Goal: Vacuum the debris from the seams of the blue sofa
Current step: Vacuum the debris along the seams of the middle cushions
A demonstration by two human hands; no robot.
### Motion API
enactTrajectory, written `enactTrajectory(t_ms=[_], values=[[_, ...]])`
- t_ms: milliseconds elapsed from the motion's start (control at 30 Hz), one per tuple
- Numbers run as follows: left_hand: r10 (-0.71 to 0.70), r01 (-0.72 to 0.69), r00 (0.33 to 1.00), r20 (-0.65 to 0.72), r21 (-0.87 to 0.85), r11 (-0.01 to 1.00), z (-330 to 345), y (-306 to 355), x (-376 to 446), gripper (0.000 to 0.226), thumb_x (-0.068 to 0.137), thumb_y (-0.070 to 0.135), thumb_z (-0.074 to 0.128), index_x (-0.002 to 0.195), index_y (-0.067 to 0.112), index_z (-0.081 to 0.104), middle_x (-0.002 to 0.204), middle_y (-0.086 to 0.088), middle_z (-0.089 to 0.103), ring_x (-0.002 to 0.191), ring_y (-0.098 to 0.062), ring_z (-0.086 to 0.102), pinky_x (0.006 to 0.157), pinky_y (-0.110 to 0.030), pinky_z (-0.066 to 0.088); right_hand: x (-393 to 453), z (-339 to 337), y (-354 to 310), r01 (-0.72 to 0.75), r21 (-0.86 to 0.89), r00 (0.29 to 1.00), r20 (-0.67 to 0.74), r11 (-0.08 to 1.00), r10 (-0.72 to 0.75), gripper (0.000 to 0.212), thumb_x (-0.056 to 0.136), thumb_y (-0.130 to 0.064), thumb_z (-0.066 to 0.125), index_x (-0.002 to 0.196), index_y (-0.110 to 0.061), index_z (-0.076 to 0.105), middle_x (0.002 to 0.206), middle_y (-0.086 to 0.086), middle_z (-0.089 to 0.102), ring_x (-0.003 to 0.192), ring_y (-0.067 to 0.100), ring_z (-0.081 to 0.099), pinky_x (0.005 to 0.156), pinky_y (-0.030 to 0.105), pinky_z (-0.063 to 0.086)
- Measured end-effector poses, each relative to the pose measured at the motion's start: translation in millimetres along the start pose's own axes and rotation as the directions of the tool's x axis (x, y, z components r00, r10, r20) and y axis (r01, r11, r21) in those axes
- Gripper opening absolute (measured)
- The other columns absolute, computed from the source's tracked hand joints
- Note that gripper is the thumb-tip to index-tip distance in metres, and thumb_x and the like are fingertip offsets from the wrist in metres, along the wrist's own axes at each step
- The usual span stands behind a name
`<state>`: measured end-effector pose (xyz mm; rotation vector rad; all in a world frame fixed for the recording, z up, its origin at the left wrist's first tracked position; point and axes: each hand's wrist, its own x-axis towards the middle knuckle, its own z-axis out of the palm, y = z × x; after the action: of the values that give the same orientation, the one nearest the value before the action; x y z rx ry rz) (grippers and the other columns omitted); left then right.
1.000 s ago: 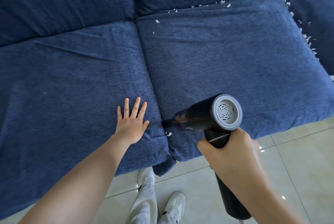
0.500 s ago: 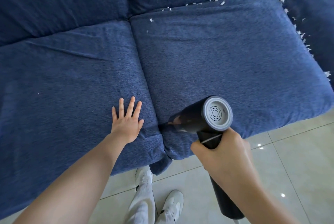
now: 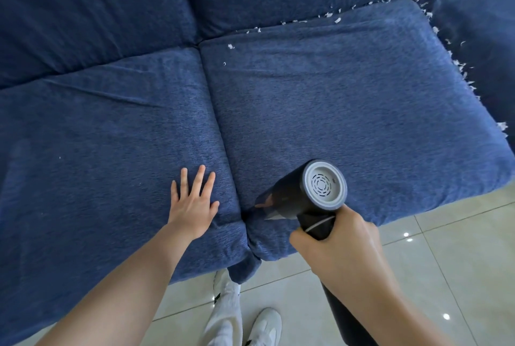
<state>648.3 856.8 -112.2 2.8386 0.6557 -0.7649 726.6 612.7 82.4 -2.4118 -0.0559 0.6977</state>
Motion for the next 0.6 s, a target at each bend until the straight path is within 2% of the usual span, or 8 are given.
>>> enactTrajectory(t_ms=[100,167,267,333,500,600], values=[[-0.01,0.012,0.998,-0.057,0.023,1.0,-8,1,3,0.063,0.099,0.048,0.034,0.154,0.025,0.011,0.161,0.001,-0.014,0.146,-0.036,-0.015,0.118,-0.054,0.0,6,-12,-7,0.011,0.031,1.0,-0.001,0.999,-0.011,0.022,0.068,-0.032,0.07,0.069,-0.022,0.05,0.056,-0.005,0.058,0.064,0.016,0.057,0.054,0.026,0.041],[-0.013,0.014,0.999,-0.049,0.034,0.999,-17,4,12,0.058,0.1,0.046,0.033,0.151,0.023,0.019,0.161,0.001,-0.012,0.146,-0.033,-0.015,0.119,-0.052,0.0,13,-22,-17,0.001,0.047,1.0,-0.014,0.999,0.0,0.022,0.069,-0.032,0.071,0.071,-0.02,0.053,0.061,-0.004,0.061,0.07,0.016,0.056,0.057,0.026,0.04],[-0.016,0.017,1.0,-0.022,0.037,0.999,-38,4,36,0.059,0.101,0.046,0.03,0.152,0.02,0.016,0.161,0.0,-0.011,0.146,-0.032,-0.016,0.119,-0.051,0.001,41,-33,-36,-0.012,0.089,0.999,-0.045,0.996,0.016,0.021,0.069,-0.033,0.071,0.075,-0.016,0.059,0.067,0.004,0.07,0.081,0.028,0.065,0.07,0.033,0.048],[-0.022,0.023,0.999,-0.028,0.032,0.999,-50,3,53,0.06,0.101,0.046,0.028,0.152,0.019,0.014,0.162,-0.001,-0.01,0.147,-0.032,-0.015,0.12,-0.05,0.003,62,-37,-50,-0.002,0.136,0.998,-0.065,0.991,0.011,0.02,0.069,-0.033,0.071,0.075,-0.016,0.062,0.067,0.007,0.072,0.081,0.031,0.07,0.074,0.037,0.055],[-0.008,0.007,0.999,-0.032,-0.044,0.999,-79,-1,107,0.06,0.102,0.045,0.029,0.152,0.017,0.013,0.162,-0.002,-0.004,0.148,-0.031,-0.009,0.12,-0.047,0.007,132,-39,-94,0.033,0.267,0.997,-0.079,0.963,-0.012,0.017,0.074,-0.029,0.068,0.072,-0.014,0.061,0.064,0.006,0.07,0.071,0.024,0.07,0.055,0.027,0.047],[0.005,-0.008,1.0,-0.03,-0.087,0.996,-92,0,138,0.062,0.101,0.045,0.03,0.153,0.018,0.009,0.162,-0.001,-0.004,0.148,-0.03,-0.008,0.121,-0.045,0.007,175,-30,-117,0.059,0.294,0.996,-0.081,0.954,-0.036,0.018,0.075,-0.028,0.068,0.071,-0.014,0.057,0.065,0.006,0.067,0.074,0.027,0.072,0.058,0.029,0.051]])
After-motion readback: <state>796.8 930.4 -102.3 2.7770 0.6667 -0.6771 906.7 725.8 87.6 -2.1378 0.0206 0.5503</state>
